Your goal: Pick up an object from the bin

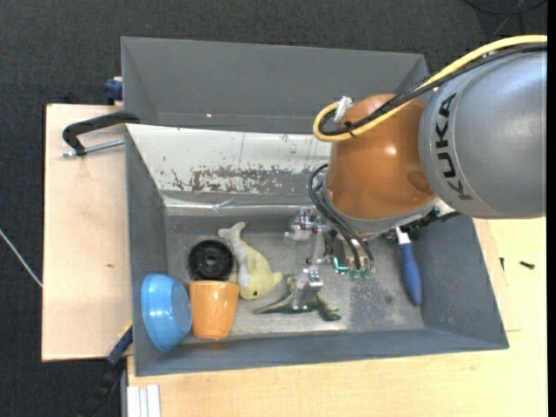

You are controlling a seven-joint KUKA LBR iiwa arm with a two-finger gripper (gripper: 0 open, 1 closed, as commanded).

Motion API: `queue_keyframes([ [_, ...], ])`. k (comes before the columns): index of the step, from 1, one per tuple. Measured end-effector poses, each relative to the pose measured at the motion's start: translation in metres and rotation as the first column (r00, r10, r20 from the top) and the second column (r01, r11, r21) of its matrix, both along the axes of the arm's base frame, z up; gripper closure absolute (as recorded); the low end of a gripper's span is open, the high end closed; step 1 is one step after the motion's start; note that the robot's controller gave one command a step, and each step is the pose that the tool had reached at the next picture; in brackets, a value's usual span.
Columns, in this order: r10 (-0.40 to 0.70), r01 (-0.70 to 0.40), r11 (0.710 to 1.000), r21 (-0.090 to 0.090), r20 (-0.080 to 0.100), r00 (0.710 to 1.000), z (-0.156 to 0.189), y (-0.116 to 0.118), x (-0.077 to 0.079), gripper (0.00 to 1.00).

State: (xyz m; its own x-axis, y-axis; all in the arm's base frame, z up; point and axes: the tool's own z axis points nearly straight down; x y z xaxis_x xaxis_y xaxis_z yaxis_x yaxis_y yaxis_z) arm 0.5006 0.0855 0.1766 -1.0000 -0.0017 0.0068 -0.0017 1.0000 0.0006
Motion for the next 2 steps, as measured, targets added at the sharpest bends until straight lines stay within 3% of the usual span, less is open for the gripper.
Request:
queue_keyframes([
  [1,0.200,-0.200,0.980,0.001,0.012,0.980,-0.1059,-0.0514,0.0056,0.00],
  [2,0.201,-0.201,0.980,0.000,0.024,0.979,-0.1022,-0.0495,0.0090,1.00],
])
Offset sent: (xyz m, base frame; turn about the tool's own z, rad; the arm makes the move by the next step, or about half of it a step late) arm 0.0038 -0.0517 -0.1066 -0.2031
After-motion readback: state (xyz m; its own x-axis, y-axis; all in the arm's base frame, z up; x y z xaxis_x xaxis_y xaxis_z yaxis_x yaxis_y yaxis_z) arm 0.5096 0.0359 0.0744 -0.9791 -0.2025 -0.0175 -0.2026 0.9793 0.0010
